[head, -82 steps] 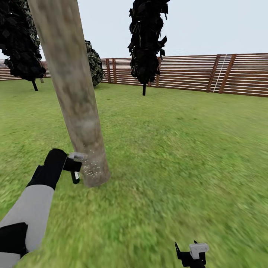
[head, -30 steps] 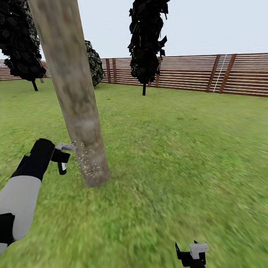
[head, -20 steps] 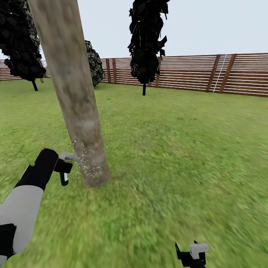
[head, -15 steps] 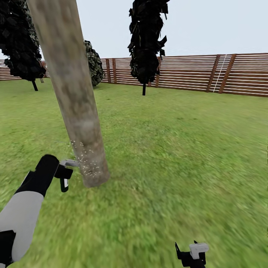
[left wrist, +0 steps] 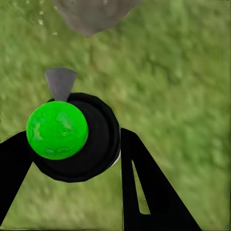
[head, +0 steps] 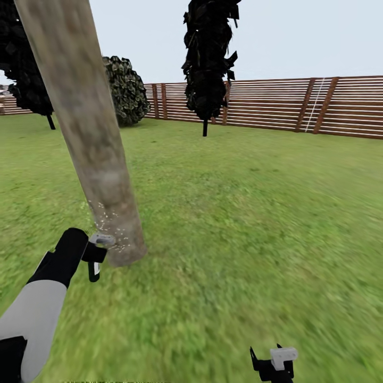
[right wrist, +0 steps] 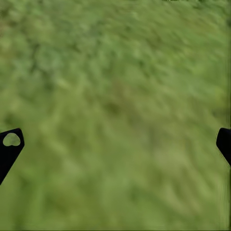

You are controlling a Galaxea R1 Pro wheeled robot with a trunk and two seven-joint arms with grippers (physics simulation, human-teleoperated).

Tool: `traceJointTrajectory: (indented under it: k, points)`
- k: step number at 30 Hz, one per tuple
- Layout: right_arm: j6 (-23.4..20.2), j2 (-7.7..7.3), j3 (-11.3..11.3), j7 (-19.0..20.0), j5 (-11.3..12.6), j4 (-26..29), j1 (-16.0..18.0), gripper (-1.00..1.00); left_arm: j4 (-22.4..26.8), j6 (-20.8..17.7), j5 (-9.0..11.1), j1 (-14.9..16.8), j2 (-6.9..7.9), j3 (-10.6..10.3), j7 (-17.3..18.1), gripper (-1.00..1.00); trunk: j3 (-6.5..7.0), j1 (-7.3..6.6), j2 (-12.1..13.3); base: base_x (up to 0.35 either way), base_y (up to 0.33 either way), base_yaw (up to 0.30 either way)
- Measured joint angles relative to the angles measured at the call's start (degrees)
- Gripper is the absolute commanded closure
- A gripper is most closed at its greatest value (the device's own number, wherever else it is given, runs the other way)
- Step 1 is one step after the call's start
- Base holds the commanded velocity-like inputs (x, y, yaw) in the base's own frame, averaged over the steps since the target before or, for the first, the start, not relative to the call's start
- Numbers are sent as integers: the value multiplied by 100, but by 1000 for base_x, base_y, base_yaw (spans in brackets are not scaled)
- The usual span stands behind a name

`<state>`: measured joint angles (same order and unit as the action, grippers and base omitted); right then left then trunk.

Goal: In the garden, pick up the pesticide atomizer on the floor and spray pesticide onto both trees until each tree trunk is fully covered.

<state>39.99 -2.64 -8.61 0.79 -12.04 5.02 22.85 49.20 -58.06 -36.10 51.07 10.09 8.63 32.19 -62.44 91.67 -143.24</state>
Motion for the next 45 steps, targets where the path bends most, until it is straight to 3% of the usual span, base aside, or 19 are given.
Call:
traceJointTrajectory:
  k: [3, 9, 15, 24, 37, 45]
  points:
    - [0, 0, 0, 0, 0, 4, 0, -100, -3, 1, -14, -17, -12, 90, -77, 100, 0, 0, 0, 0, -272, 267]
    - [0, 13, 0, 0, 0, 4, 0, -100, 1, -2, -27, -19, -93, 59, -123, 100, 0, 0, 0, 0, -273, 230]
    - [-2, 12, -1, 0, 0, 7, 0, -100, 1, -4, -256, -48, -103, 59, -194, 100, 0, 0, 0, 0, -274, 20]
    - [-3, 0, 0, 0, 0, 8, 0, -100, 77, -5, -228, -133, -102, 121, -195, 100, 0, 0, 0, 0, -275, 13]
    - [-4, 8, 0, 0, 0, 8, 0, -100, 89, -5, -218, -133, -101, 136, -195, 100, 34, 0, 0, 8, -274, 247]
    - [0, 6, 0, 0, 0, 8, 0, -100, 65, -6, -205, -133, -130, 139, -195, 100, 38, 0, 0, 188, -233, 37]
